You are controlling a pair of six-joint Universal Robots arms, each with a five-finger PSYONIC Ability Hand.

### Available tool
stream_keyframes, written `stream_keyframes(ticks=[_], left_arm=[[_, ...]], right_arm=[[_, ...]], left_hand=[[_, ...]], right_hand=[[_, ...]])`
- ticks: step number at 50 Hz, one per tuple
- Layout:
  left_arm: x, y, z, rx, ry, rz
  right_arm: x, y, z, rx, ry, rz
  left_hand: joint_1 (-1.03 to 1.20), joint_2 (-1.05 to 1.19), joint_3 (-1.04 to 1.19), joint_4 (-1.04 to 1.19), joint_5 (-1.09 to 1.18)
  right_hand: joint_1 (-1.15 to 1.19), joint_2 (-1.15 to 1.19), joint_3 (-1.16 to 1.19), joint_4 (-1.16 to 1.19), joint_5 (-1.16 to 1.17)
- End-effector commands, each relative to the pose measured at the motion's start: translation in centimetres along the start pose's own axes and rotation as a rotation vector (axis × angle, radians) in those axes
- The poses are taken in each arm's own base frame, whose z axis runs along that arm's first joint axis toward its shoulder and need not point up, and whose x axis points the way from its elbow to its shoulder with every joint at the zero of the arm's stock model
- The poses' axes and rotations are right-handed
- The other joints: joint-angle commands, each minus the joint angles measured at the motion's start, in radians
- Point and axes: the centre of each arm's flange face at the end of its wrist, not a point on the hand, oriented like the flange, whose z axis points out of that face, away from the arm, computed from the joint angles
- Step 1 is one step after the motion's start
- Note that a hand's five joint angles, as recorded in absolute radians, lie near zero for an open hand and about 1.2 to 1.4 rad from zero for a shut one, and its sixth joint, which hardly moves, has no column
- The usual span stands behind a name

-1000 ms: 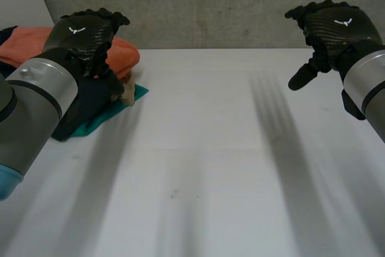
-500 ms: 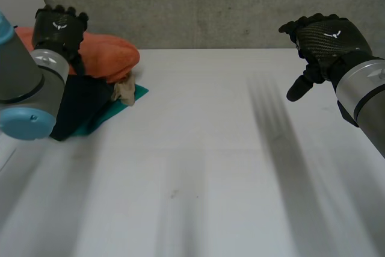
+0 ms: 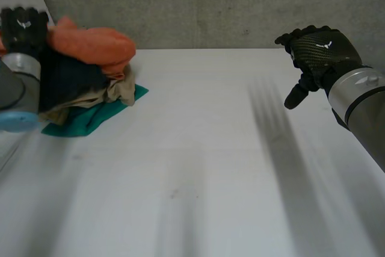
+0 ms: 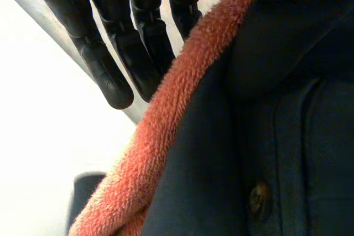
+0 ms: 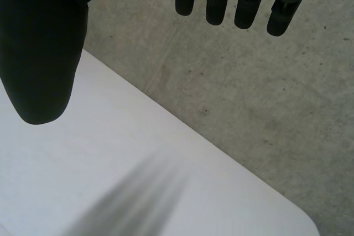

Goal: Fold the laundry.

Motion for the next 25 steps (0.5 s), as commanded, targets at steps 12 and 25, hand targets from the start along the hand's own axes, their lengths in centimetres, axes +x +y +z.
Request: stream_keyframes(ticks=[12,25], left_arm=[[3.4,-23.6,-8.6,0.309,0.314,-0.552],[18.8,-14.9,-20.1,-0.185,0.773,-0.521]], right_arm=[[0.9,-0.9,-0.1,0.030,0.027,-0.023],[0.8,-0.4,0.1,0.007,0.017,-0.042]], left_hand=[[0.297,0.208,0.210,0.199,0.315],[-0.664,-0.753,-0.751,-0.762,-0.646]], right_hand=[[-0.046,-0.035,-0.033,-0.032,-0.047],[-0.046,-0.035,-0.033,-0.032,-0.047]])
